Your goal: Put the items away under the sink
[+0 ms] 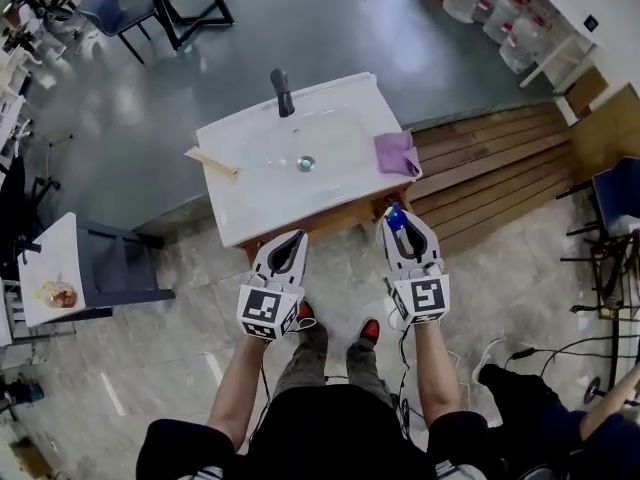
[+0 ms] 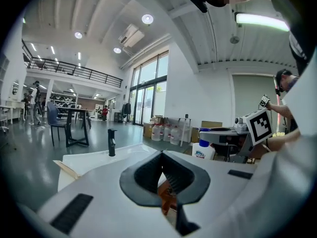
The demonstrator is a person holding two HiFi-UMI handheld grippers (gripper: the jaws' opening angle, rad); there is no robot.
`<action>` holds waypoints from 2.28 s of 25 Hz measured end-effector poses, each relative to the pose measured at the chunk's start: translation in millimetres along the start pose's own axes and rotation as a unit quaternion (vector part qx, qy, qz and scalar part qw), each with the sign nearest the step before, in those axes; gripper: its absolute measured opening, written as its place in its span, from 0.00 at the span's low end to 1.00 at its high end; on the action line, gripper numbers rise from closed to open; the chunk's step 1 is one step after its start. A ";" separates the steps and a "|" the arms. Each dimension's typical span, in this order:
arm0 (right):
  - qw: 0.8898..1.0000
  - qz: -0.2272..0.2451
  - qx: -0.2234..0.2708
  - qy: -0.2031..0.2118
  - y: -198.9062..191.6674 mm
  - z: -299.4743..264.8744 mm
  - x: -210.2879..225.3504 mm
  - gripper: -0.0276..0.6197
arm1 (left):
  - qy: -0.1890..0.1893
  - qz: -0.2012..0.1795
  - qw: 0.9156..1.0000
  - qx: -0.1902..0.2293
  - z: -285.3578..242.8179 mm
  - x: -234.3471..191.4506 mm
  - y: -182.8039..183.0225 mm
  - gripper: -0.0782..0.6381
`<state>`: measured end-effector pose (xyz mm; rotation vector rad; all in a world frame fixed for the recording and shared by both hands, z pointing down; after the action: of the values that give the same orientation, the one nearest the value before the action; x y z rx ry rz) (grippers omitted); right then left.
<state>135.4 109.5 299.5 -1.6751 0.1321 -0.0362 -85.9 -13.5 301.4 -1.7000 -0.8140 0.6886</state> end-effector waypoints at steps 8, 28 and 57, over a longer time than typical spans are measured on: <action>1.000 -0.020 -0.016 -0.013 -42.4 53.3 21.7 0.21 | -0.032 -0.014 0.999 -0.019 -23.0 62.5 -25.3 0.12; 0.997 -0.074 -0.033 -0.001 -231.9 27.9 13.8 0.21 | -0.028 -0.026 0.997 -0.065 -86.4 69.7 -193.2 0.12; 0.999 -0.035 0.004 0.034 -406.9 -92.0 42.1 0.21 | 0.019 -0.036 0.998 -0.037 -173.2 17.3 -372.8 0.12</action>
<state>194.5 55.8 711.1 -1.6702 0.1229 -0.1464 -6.5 -28.2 704.8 -1.7369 -0.8783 0.5819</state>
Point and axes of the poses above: the fingertips, and each gripper's own axes: z backward along the fingers, x to its right, y out of its top, the point moved 9 cm from there along z, backward along the fingers, and after that the axes turned 12 degrees about y, right-handed, at the moved point
